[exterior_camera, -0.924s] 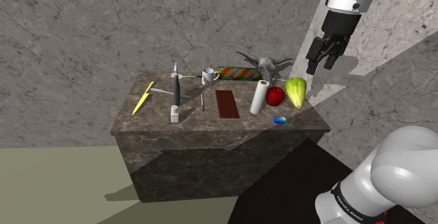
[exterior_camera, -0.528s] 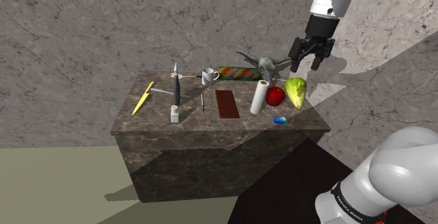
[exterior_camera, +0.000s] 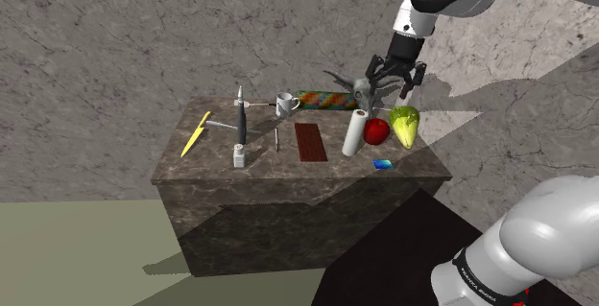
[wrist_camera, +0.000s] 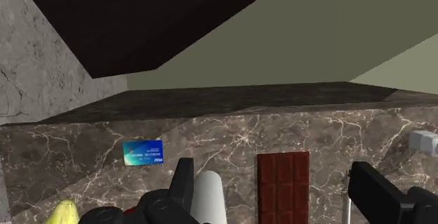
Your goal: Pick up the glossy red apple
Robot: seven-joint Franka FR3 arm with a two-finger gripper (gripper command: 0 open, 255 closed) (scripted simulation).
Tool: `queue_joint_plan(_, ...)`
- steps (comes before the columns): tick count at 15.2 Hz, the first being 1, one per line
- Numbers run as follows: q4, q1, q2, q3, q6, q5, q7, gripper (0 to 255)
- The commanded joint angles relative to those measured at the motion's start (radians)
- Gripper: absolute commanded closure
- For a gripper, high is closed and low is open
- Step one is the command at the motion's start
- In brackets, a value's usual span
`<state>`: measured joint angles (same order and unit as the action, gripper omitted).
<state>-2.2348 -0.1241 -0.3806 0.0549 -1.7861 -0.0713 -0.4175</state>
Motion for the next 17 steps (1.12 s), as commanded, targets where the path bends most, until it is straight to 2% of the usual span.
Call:
queue_joint_plan(1,0.028,-0.016,0.069,0.005,-0.045,-0.015,-0.058,0)
queue_joint_plan(17,0.292,-0.144,0.551,0.121,-0.274,-0.170,-0.388,0)
